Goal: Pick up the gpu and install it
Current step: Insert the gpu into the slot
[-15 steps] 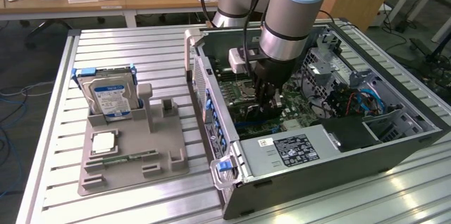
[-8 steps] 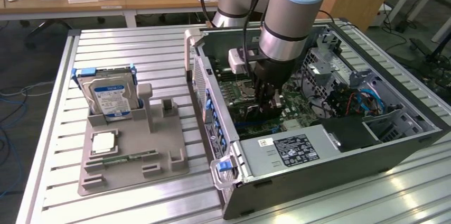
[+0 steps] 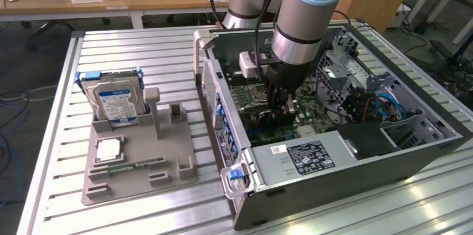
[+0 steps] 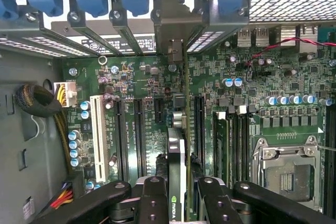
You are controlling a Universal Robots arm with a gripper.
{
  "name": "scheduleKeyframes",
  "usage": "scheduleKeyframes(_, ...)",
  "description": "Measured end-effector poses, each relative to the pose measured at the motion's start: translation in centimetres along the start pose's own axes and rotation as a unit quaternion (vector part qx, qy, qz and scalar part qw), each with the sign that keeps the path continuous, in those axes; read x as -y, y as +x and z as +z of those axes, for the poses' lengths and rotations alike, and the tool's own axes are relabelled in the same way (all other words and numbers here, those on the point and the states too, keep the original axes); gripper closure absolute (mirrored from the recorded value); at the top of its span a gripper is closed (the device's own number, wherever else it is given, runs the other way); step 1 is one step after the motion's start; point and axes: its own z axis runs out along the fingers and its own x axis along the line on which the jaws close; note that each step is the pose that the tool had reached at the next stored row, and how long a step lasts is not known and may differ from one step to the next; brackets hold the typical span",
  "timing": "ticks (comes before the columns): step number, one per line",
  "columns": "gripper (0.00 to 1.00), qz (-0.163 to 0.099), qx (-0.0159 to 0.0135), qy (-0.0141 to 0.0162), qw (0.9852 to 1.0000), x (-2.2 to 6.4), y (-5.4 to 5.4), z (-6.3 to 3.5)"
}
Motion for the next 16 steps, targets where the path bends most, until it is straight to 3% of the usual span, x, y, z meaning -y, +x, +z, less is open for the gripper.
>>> scheduleKeyframes(16, 0.73, 0.0, 0.0001, 0.0001, 1.0, -0.04, 0.0, 0.13)
